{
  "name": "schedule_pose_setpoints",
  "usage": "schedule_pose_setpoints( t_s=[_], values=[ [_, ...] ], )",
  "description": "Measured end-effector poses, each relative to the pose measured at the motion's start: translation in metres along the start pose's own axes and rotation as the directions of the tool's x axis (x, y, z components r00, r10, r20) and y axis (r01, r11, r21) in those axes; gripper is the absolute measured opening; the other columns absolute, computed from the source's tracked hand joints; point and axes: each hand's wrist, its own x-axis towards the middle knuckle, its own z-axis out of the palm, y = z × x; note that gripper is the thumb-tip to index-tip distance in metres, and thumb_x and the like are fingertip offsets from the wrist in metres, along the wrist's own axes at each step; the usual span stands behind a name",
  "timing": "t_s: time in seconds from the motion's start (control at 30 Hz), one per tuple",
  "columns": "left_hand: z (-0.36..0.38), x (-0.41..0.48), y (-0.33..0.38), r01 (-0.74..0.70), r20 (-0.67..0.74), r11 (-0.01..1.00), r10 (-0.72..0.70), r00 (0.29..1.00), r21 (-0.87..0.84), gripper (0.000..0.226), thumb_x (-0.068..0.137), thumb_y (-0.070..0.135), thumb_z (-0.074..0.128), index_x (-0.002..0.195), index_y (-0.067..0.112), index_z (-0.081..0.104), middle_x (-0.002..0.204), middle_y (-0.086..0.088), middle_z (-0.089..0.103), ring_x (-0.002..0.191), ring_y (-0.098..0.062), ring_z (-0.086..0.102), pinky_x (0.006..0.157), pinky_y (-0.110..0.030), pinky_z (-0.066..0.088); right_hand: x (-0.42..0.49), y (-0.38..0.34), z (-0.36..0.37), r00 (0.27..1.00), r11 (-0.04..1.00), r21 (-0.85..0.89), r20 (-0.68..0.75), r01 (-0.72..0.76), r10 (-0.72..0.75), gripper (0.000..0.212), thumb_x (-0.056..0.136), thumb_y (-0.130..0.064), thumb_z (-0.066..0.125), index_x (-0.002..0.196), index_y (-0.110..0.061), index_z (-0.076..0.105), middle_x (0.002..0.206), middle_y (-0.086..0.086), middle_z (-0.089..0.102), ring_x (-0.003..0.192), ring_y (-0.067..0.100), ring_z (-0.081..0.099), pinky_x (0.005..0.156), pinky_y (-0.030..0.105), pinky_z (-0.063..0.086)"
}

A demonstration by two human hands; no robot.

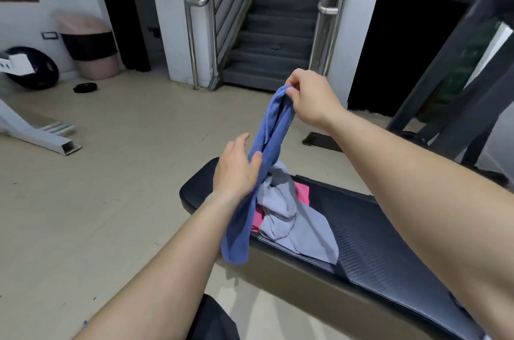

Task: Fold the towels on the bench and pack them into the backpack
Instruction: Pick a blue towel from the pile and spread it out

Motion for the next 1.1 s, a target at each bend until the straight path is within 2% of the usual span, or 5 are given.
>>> schedule_pose_setpoints(
  t_s=[0.27,0.4,0.57,0.73,1.1],
  values=[
    [-0.056,0.019,0.148,-0.244,-0.034,0.961,0.242,0.970,-0.130,0.038,0.091,0.058,0.054,0.122,0.034,0.057,0.110,0.015,0.064,0.098,-0.010,0.060,0.080,-0.034,0.050,-0.007,-0.025,-0.119,0.996,0.999,0.047,-0.091,0.004,0.000,0.011,0.097,-0.019,0.052,0.094,-0.020,0.062,0.101,0.001,0.067,0.095,0.022,0.062,0.085,0.040,0.052],
    [-0.064,0.019,0.183,-0.311,-0.116,0.949,0.304,0.946,-0.045,0.020,0.094,0.029,0.053,0.111,0.027,0.063,0.101,0.005,0.070,0.094,-0.022,0.062,0.082,-0.037,0.051,-0.020,-0.024,-0.160,0.991,1.000,0.030,-0.133,0.004,0.000,0.008,0.095,-0.019,0.059,0.091,-0.022,0.066,0.097,-0.003,0.067,0.089,0.015,0.061,0.074,0.023,0.044],
    [-0.063,0.014,0.188,-0.337,-0.116,0.941,0.332,0.936,-0.028,0.026,0.097,0.020,0.049,0.106,0.026,0.072,0.104,0.005,0.073,0.098,-0.020,0.064,0.082,-0.028,0.046,-0.074,0.006,-0.169,0.995,0.993,0.061,-0.001,-0.100,0.100,0.011,0.086,-0.014,0.069,0.094,-0.022,0.071,0.086,-0.007,0.067,0.073,0.002,0.059,0.057,0.009,0.041],
    [-0.045,0.001,0.195,-0.380,-0.027,0.924,0.380,0.925,-0.036,0.027,0.098,0.015,0.049,0.105,0.024,0.075,0.102,0.004,0.073,0.095,-0.015,0.062,0.082,-0.025,0.045,-0.129,0.045,-0.134,0.955,0.966,0.087,0.195,-0.242,0.222,0.007,0.084,-0.012,0.062,0.082,-0.018,0.066,0.076,-0.006,0.069,0.068,0.011,0.062,0.063,0.026,0.050],
    [-0.019,0.017,0.189,-0.354,0.028,0.930,0.353,0.935,0.094,0.029,0.095,0.012,0.048,0.091,0.026,0.073,0.089,0.001,0.067,0.083,-0.023,0.057,0.075,-0.032,0.049,-0.184,0.091,-0.087,0.837,0.642,0.538,0.379,-0.546,0.394,0.024,0.103,-0.013,0.046,0.080,-0.011,0.052,0.083,0.006,0.061,0.066,0.012,0.056,0.066,0.030,0.047]
  ],
)
